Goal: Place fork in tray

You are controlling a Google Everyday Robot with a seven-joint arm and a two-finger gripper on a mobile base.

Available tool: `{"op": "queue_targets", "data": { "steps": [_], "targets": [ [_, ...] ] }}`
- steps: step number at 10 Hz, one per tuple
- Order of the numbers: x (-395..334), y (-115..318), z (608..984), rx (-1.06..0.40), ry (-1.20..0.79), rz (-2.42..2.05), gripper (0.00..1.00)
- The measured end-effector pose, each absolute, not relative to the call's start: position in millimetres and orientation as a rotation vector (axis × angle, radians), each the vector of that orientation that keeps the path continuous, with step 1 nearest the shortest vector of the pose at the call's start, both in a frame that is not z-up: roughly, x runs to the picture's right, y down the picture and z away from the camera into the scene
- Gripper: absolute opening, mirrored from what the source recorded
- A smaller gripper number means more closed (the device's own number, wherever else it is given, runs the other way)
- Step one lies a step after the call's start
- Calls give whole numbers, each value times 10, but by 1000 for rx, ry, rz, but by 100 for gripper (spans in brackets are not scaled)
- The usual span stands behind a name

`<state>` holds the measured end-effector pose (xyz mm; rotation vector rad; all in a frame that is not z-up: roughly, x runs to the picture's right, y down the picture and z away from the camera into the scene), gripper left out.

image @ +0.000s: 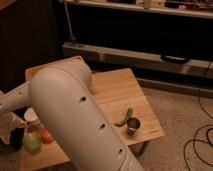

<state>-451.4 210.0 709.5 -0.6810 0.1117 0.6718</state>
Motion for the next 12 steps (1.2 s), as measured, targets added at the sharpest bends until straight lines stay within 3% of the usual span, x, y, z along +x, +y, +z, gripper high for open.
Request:
{"op": "queue_targets", "data": {
  "steps": [12],
  "targets": [
    [-4517, 2147, 7244, -697, 108, 719, 65]
  ]
}}
